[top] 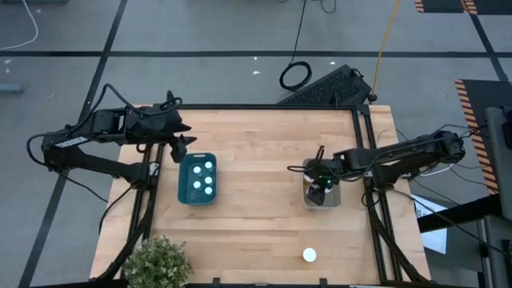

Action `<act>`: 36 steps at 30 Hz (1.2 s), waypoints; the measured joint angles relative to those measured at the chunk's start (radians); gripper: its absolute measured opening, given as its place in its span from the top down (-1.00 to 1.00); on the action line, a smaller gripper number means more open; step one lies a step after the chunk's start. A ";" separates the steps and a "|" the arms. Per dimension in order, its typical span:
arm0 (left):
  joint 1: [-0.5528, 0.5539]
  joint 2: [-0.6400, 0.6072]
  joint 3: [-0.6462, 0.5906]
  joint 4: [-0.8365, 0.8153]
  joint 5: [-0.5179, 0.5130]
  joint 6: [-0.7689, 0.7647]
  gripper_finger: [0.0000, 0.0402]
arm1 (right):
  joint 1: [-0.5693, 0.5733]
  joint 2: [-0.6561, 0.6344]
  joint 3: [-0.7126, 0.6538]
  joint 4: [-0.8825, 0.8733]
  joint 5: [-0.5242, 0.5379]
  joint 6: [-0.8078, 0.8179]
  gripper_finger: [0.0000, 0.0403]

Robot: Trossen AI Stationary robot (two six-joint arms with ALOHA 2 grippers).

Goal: Pick and place medicine bottles into bin by pill shape (circle, oval)
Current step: Put the orange pill bottle into the gray bin

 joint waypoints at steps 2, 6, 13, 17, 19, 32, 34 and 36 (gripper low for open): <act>0.000 0.000 0.000 0.000 0.005 0.000 -0.04 | 0.001 -0.025 0.012 -0.023 -0.008 0.018 -0.35; 0.000 0.000 0.000 0.000 0.016 0.001 -0.04 | 0.015 -0.078 0.068 -0.127 -0.022 0.068 -0.35; 0.000 0.000 0.000 0.000 0.016 0.002 -0.04 | 0.084 -0.096 0.274 -0.337 -0.020 0.145 -0.35; 0.000 0.000 0.000 0.000 0.016 0.015 -0.04 | 0.166 -0.056 0.412 -0.380 -0.002 0.160 -0.35; 0.000 0.000 0.000 0.000 0.016 0.018 -0.04 | 0.212 -0.020 0.478 -0.409 0.011 0.176 -0.35; 0.000 0.000 0.000 0.000 0.027 0.088 -0.04 | 0.473 0.287 0.750 -0.330 0.004 0.474 -0.46; 0.000 0.000 0.000 0.000 0.027 0.107 -0.04 | 0.492 0.310 0.751 -0.295 0.008 0.535 -0.54; 0.000 0.000 0.000 0.000 0.029 0.125 -0.04 | 0.507 0.335 0.751 -0.292 0.007 0.568 -0.63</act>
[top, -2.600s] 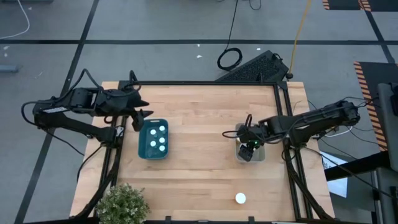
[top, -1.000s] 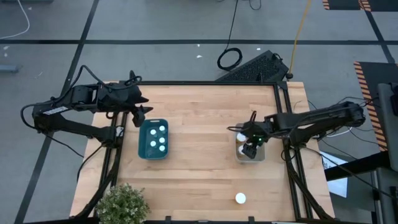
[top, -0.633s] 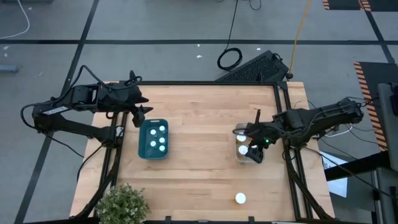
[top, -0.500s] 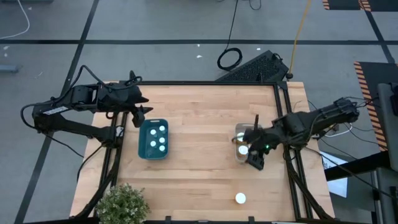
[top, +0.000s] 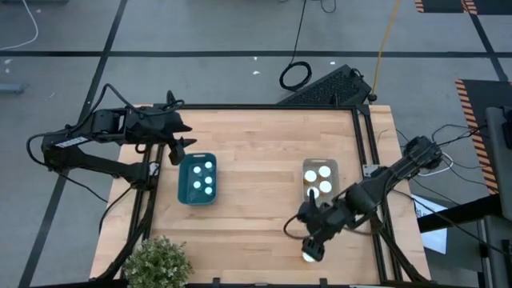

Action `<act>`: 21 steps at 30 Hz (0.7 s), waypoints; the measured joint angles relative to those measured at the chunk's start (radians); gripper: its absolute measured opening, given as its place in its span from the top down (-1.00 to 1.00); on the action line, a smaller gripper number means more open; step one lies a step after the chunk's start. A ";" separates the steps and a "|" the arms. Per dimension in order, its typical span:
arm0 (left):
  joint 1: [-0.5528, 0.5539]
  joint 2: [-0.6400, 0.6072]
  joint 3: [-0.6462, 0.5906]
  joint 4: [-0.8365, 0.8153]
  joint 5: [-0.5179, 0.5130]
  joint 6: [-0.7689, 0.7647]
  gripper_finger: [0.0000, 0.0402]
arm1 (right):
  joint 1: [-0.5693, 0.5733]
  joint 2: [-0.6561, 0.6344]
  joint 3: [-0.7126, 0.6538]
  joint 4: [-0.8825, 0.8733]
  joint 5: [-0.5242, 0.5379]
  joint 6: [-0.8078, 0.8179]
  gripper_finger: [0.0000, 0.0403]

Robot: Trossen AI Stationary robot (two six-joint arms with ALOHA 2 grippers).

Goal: Pick and place medicine bottles into bin by pill shape (circle, oval)
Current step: Put the orange pill bottle into the gray bin

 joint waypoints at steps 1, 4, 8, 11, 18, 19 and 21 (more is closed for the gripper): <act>0.000 0.000 0.000 0.000 0.006 0.010 -0.04 | 0.007 0.009 0.000 0.000 0.000 0.007 -0.66; 0.000 0.000 0.000 0.000 0.022 0.038 -0.04 | 0.027 0.038 0.000 -0.005 0.000 -0.001 -0.74; 0.000 0.000 0.000 0.000 0.030 0.049 -0.04 | 0.054 0.085 0.000 -0.021 -0.002 -0.043 -0.76; 0.000 0.000 0.000 0.000 0.042 0.049 -0.04 | 0.073 0.122 0.000 -0.023 -0.002 -0.098 -0.76; 0.000 0.000 0.000 0.000 0.050 0.042 -0.04 | 0.084 0.180 0.000 -0.023 0.000 -0.188 -0.76; 0.000 0.000 0.000 0.000 0.050 0.042 -0.04 | 0.084 0.185 0.000 -0.023 0.001 -0.198 -0.76; 0.000 0.000 0.000 0.000 0.050 0.042 -0.04 | 0.083 0.196 0.000 -0.023 0.001 -0.229 -0.76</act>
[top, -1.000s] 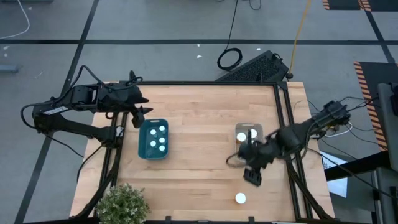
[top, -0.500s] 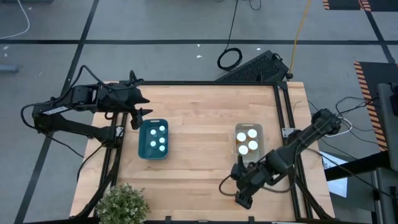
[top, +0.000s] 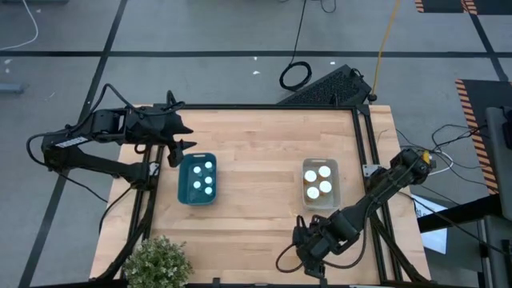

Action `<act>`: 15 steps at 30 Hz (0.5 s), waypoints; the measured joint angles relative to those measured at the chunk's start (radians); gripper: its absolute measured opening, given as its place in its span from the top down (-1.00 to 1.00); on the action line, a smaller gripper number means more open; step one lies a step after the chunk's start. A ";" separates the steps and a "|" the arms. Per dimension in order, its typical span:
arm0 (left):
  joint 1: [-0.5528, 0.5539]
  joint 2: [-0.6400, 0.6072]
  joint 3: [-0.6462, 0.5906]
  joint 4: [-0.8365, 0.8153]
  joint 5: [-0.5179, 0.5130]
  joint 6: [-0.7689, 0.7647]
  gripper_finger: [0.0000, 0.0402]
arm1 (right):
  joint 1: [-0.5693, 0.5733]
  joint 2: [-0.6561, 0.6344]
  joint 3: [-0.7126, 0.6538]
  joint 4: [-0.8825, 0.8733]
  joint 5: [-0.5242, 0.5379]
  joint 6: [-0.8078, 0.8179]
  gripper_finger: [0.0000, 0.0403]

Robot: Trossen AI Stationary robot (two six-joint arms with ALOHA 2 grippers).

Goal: Pick and place medicine bottles into bin by pill shape (circle, oval)
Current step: Put the orange pill bottle into the gray bin

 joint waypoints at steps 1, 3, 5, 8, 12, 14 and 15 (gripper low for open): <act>0.000 0.000 0.000 0.000 0.000 0.000 -0.04 | -0.001 0.003 0.000 0.000 0.002 -0.007 -0.76; 0.000 0.000 0.000 0.000 0.000 -0.001 -0.04 | -0.002 0.005 -0.007 0.007 0.008 -0.022 -0.76; 0.000 0.000 0.000 0.000 0.000 -0.004 -0.04 | -0.002 0.006 -0.021 0.013 0.016 -0.024 -0.76; 0.000 0.000 0.000 0.000 0.000 -0.015 -0.04 | -0.002 0.007 -0.052 0.043 0.019 -0.025 -0.76; 0.000 0.000 0.000 0.001 0.007 -0.019 -0.04 | -0.002 0.007 -0.118 0.160 0.019 -0.024 -0.76; 0.000 0.000 0.000 0.001 0.018 -0.019 -0.04 | -0.002 0.007 -0.150 0.209 0.019 -0.008 -0.76; 0.000 0.000 0.000 0.001 0.023 -0.020 -0.04 | -0.002 0.007 -0.165 0.220 0.019 0.006 -0.76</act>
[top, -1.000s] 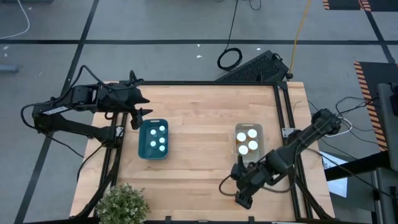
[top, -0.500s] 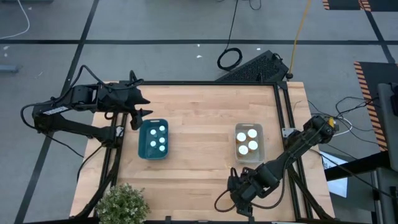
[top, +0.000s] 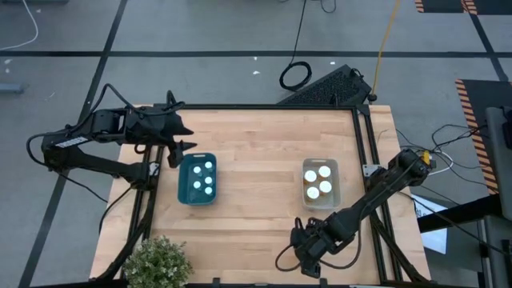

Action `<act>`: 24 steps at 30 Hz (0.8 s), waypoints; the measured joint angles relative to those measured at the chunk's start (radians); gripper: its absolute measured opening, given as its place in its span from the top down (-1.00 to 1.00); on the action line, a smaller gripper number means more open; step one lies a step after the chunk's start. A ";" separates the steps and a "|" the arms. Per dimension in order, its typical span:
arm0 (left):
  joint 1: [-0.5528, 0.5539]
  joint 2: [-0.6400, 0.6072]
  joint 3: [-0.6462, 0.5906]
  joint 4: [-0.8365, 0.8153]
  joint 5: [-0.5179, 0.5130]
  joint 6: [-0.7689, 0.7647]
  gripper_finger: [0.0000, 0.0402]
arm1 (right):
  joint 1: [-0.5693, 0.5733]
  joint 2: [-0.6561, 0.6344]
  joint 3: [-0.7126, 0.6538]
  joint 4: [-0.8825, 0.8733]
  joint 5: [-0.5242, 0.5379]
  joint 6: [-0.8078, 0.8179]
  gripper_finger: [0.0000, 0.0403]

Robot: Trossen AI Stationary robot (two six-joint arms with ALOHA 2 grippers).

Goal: Pick and place medicine bottles into bin by pill shape (circle, oval)
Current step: Put the orange pill bottle into the gray bin

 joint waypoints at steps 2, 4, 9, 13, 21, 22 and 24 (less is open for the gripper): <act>0.000 0.000 0.000 0.000 0.003 -0.002 -0.04 | 0.000 0.000 -0.022 -0.001 0.000 0.025 -0.76; 0.000 0.000 0.000 0.000 0.003 -0.005 -0.04 | 0.000 0.000 -0.036 0.001 0.000 0.038 -0.76; 0.000 0.000 0.000 0.000 0.003 -0.004 -0.04 | 0.002 0.000 -0.071 0.034 0.000 0.040 -0.76; 0.000 0.000 0.000 0.000 0.003 -0.001 -0.04 | 0.002 0.000 -0.101 0.083 -0.010 0.041 -0.76; 0.000 0.000 0.000 0.000 0.003 -0.002 -0.04 | 0.002 0.000 -0.197 0.184 -0.073 0.066 -0.70; 0.000 0.000 0.000 0.000 0.003 -0.002 -0.04 | 0.002 0.000 -0.204 0.189 -0.078 0.070 -0.67; 0.000 0.000 0.000 0.000 0.003 -0.002 -0.04 | 0.002 0.000 -0.209 0.189 -0.078 0.073 -0.59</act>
